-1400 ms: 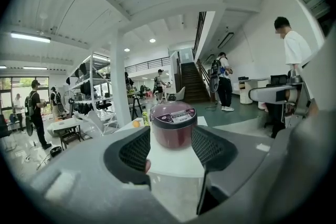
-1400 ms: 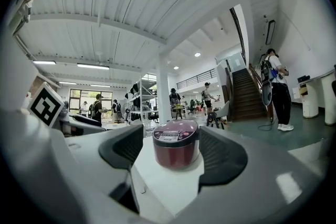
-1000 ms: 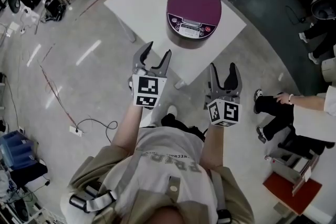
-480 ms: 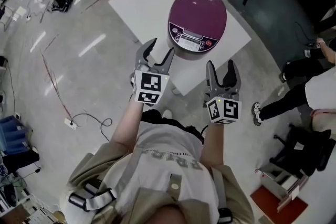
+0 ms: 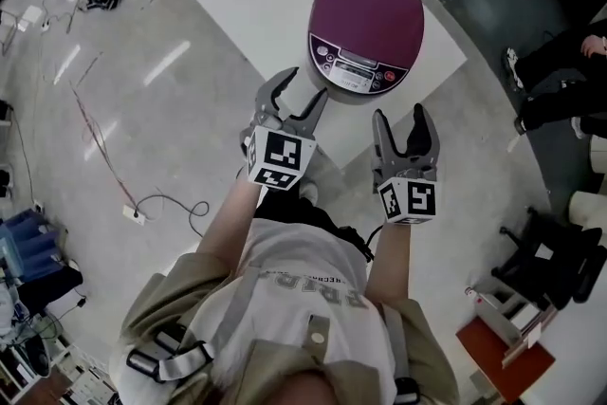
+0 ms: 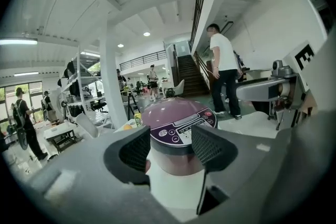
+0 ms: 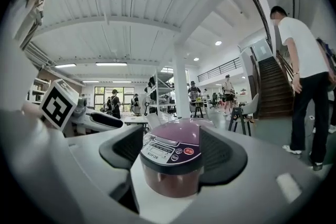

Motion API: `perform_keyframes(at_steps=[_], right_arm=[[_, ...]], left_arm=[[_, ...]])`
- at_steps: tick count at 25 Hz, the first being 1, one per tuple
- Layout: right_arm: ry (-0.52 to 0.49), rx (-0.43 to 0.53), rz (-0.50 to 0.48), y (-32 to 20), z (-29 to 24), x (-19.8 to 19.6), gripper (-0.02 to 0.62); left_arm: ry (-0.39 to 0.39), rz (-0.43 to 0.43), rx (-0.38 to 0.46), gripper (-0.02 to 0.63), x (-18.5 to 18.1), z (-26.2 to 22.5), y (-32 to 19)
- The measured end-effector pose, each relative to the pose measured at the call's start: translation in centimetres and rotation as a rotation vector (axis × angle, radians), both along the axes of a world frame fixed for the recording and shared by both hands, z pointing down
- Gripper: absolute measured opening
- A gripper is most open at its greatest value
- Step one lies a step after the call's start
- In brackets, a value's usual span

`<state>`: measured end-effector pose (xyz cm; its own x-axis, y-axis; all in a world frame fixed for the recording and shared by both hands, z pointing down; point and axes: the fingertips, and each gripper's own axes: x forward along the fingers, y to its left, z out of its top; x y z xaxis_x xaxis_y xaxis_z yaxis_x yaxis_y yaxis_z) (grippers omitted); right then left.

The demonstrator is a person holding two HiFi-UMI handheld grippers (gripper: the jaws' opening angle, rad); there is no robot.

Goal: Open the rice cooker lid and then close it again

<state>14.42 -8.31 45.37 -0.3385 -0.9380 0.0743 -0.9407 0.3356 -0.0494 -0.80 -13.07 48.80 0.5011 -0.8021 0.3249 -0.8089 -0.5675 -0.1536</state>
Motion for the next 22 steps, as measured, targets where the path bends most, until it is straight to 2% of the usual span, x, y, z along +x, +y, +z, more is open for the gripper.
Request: perform_keyframes(at_steps=[5,9,16,19,22], right_arm=[[0.072,-0.033,-0.067,-1.7,0.7,-0.9,0.307],[0.153,-0.064,-0.131,-3.1,1.1,-1.9,0.307],[0.371,-0.161,-0.335,-5.1,2.6,-4.8,0.322],[0.441,-0.231,-0.419,-5.5,3.4,-6.0,0.341],[0.515,-0.297,-0.492,-5.7,4.5,-6.7,0.354]], left_arm=[[-0.117,0.127,0.008,0.256,1.1,0.9,-1.9],[-0.226,0.262,0.022,0.256,2.1,1.4,-2.9],[-0.403,0.547,0.052,0.258,4.3,2.1,-3.2],[-0.461,0.639,0.063,0.258,5.0,2.2,-3.1],[-0.550,0.705,0.090,0.258,5.6,2.3,-3.4]])
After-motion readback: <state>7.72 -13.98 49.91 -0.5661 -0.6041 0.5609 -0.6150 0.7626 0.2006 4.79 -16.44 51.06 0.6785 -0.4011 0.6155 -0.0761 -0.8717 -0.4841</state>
